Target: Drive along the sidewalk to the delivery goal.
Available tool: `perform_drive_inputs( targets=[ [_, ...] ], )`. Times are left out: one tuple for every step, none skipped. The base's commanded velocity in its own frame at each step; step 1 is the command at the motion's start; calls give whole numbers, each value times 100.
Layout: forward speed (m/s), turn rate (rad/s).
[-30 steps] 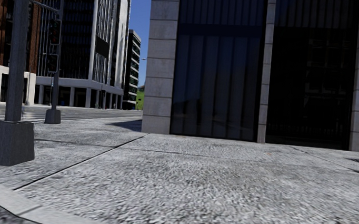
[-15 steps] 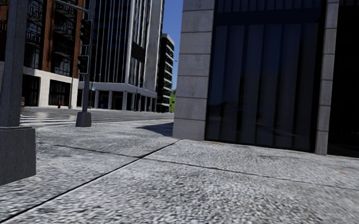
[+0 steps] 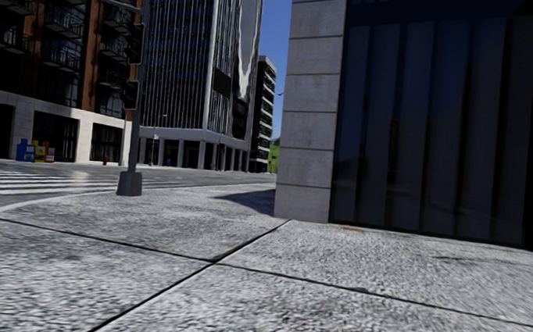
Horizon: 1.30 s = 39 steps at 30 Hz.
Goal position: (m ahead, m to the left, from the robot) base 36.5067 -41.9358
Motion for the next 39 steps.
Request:
perform_drive_inputs(
  targets=[
    [157, 5],
    [157, 2],
    [157, 0],
    [157, 0],
    [157, 0],
    [157, 0],
    [157, 0],
    [157, 0],
    [157, 0],
    [157, 0],
    [157, 0],
    [157, 0],
    [157, 0],
    [157, 0],
    [157, 0],
    [157, 0],
    [157, 0],
    [157, 0],
    [157, 0],
    [157, 0],
    [157, 0],
    [157, 0],
    [157, 0],
    [157, 0],
    [158, 0],
    [176, 0],
    [200, 0],
    [200, 7],
    [200, 7],
    [200, 18],
    [200, 29],
    [200, 37],
    [200, 40],
    [200, 40],
    [200, 41],
    [200, 43],
    [200, 43],
    [200, 43],
    [200, 44]
  ],
)
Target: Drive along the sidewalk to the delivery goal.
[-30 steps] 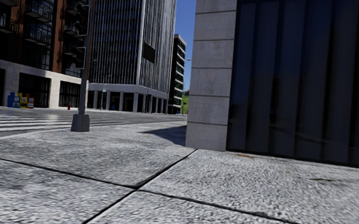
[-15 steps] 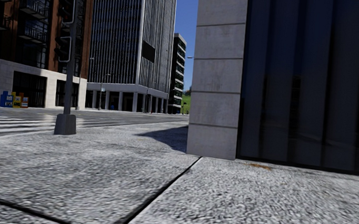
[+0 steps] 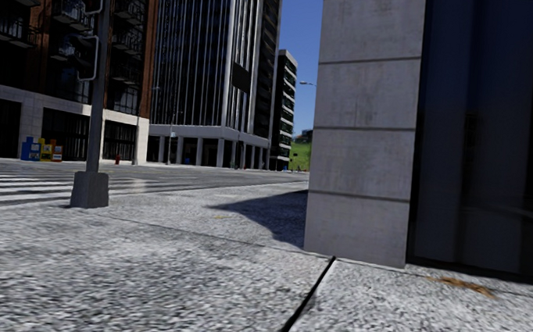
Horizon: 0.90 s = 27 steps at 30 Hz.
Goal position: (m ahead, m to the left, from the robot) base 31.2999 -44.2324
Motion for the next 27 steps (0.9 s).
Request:
perform_drive_inputs(
  targets=[
    [200, 44],
    [200, 44],
    [200, 44],
    [200, 44],
    [200, 44],
    [200, 44],
    [200, 44],
    [200, 44],
    [200, 44],
    [200, 44],
    [200, 32],
    [200, 15],
    [200, 15],
    [200, 0],
    [200, 0],
    [200, 0],
    [200, 0],
    [200, 0],
    [200, 0],
    [200, 0],
    [200, 0],
    [200, 0],
    [200, 0],
    [200, 0],
    [200, 0],
    [200, 0],
    [200, 0]
  ],
)
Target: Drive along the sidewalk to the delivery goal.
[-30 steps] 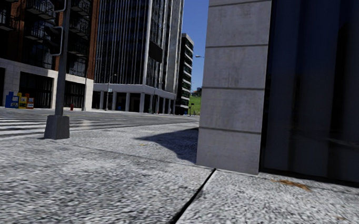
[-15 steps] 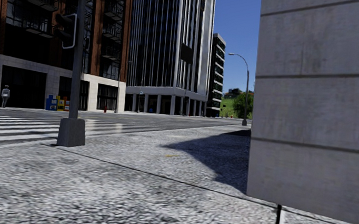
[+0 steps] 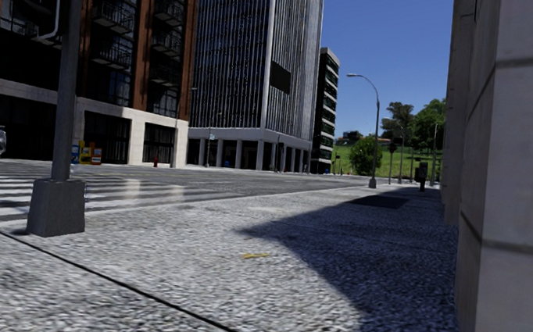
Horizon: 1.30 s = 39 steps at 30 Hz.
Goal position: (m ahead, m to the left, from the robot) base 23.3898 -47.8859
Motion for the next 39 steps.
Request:
perform_drive_inputs(
  targets=[
    [200, 0],
    [200, 0],
    [200, 0],
    [200, 0],
    [200, 0],
    [200, 0],
    [200, 0],
    [200, -7],
    [200, -7],
    [200, -19],
    [200, -23],
    [200, -25],
    [200, -25],
    [200, -25],
    [200, -26],
    [200, -26],
    [200, -26],
    [200, -26],
    [200, -26],
    [200, -26],
    [200, -26],
    [200, -26],
    [200, -26],
    [200, -26],
    [200, -27],
    [200, -27],
    [200, -27],
    [200, -27],
    [200, -27],
    [200, -27],
    [200, -27],
    [200, -27],
    [200, -27],
    [200, -27],
    [200, -28],
    [200, -28],
    [200, -31],
    [200, -32],
    [200, -33]
  ],
)
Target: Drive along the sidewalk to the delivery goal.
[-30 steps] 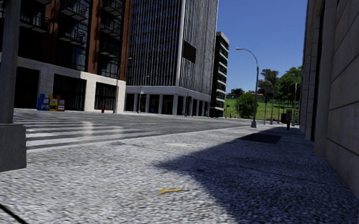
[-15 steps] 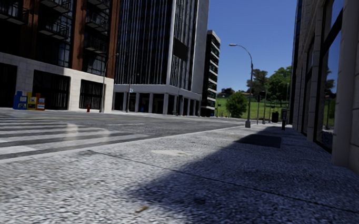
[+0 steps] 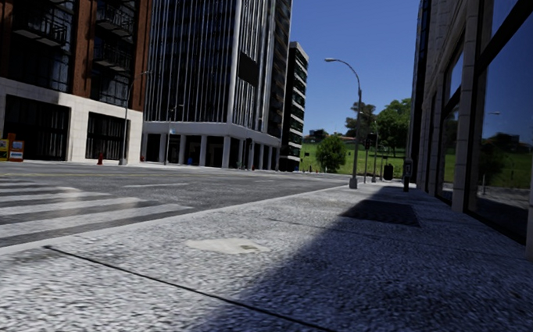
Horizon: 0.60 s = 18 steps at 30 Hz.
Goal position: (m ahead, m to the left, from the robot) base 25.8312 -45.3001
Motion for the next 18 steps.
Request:
perform_drive_inputs(
  targets=[
    [200, -33],
    [200, -33],
    [200, -33],
    [200, -33],
    [200, -33],
    [200, -33],
    [200, -33],
    [200, -33],
    [200, -33],
    [200, -33],
    [200, -33],
    [200, -33],
    [200, -33],
    [200, -33],
    [200, -33],
    [200, -33],
    [200, -33],
    [200, -33]
  ],
)
